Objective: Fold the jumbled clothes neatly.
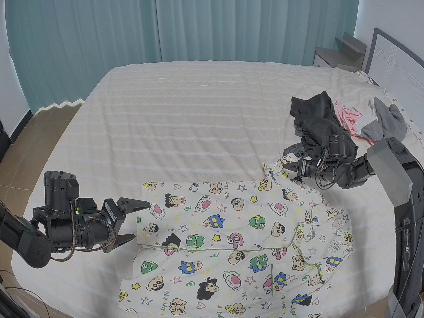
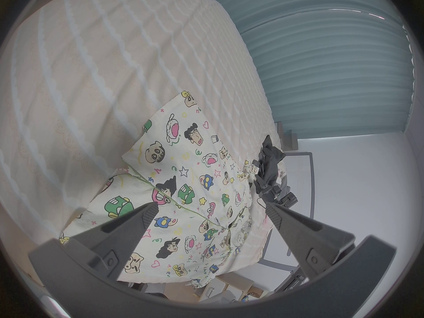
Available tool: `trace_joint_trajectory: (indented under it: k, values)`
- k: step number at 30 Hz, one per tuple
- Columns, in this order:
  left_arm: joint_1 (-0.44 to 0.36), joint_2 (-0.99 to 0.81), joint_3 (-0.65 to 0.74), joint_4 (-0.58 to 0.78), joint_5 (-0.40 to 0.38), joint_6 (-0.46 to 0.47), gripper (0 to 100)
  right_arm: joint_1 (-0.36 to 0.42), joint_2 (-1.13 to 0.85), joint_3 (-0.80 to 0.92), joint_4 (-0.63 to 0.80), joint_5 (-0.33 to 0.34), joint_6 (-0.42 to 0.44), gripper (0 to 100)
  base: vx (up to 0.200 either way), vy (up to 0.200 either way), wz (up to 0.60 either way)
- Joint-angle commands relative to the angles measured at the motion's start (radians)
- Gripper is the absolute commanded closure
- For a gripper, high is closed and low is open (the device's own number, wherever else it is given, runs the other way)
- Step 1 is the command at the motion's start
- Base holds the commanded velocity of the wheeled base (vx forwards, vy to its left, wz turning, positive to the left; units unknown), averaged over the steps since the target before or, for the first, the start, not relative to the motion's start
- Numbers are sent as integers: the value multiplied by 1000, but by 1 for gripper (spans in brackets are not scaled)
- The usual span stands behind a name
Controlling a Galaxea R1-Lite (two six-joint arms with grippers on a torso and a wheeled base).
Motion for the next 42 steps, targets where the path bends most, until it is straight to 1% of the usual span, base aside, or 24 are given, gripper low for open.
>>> trace_joint_trajectory:
  k: [1, 4, 5, 14, 21, 25, 27, 29, 37, 38, 42]
  values:
    - [0, 3, 0, 0, 0, 0, 0, 3, 47, -38, 4, -4, 0, 0, 0, 0, 0]
    - [0, 3, 0, 0, 0, 0, 0, 3, 56, -42, 10, -2, 0, 0, 0, 0, 0]
    - [0, 4, 0, 0, 0, 0, 0, 3, 59, -45, 10, -2, 0, 100, 0, 0, 0]
    - [0, 4, 0, 0, 0, 0, 0, -5, 58, -55, 0, -2, 9, 100, 0, 0, 0]
    - [0, 4, 0, 0, 1, 0, 0, -12, 18, -66, -14, -2, 65, 100, 0, 0, 0]
    - [0, 4, 0, 0, 1, 0, 0, -15, 19, -88, -23, -11, 66, 100, 0, 0, 0]
    - [0, 4, 0, 0, 1, 0, 0, -15, 29, -108, -23, -36, 68, 100, 0, 0, 0]
    - [0, 4, 0, 0, 1, 0, 0, -17, 35, -121, -25, -47, 68, 100, 0, 0, 0]
    - [0, 6, 0, 0, 0, 0, 0, -17, 45, -126, -51, -50, 65, 100, 0, 0, 0]
    - [0, 6, 0, 0, 0, 0, 0, -17, 45, -126, -51, -50, 65, 0, 0, 0, 0]
    - [0, 9, 0, 0, 0, 0, 0, -21, 41, -117, -53, -74, 65, 0, 0, 0, 0]
